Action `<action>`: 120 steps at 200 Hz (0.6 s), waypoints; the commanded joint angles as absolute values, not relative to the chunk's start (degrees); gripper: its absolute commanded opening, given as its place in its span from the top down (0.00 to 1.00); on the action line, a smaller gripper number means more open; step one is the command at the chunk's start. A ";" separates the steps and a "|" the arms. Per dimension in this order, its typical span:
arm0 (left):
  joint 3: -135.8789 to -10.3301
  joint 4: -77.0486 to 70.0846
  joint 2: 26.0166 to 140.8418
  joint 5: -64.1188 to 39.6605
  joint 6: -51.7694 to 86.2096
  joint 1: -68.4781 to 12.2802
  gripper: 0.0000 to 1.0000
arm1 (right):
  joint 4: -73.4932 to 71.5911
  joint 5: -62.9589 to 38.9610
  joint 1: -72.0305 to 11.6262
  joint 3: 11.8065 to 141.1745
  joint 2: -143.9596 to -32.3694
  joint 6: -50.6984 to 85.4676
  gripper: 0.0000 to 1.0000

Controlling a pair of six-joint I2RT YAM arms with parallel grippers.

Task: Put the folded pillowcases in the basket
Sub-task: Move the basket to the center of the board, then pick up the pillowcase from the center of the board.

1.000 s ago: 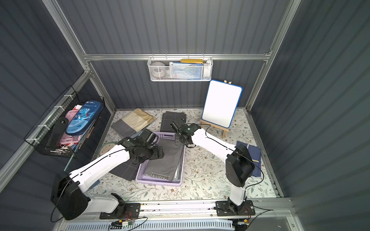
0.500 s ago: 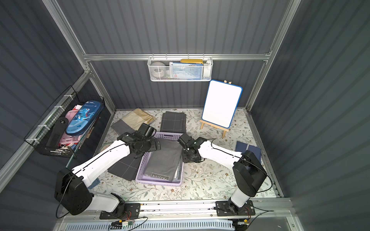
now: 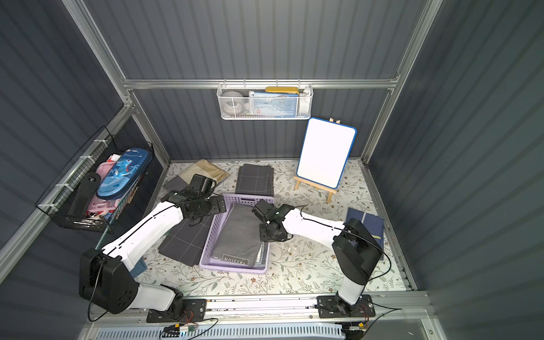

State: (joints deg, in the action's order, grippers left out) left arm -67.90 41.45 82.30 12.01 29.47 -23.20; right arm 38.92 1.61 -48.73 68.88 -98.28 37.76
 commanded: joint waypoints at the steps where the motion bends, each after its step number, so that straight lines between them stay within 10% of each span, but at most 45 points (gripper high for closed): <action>1: -69.35 40.96 81.92 9.99 27.77 -23.06 0.01 | 41.78 3.92 -49.04 68.00 -96.82 38.89 0.91; 120: -73.58 35.26 89.46 5.64 23.83 -22.96 0.00 | 57.46 13.14 -28.90 55.66 -78.04 25.30 1.00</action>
State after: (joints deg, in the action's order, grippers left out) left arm -70.48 37.85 85.54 7.68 26.20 -23.20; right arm 51.57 8.60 -33.21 55.83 -79.94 32.25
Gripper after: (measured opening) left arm 0.995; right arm 0.084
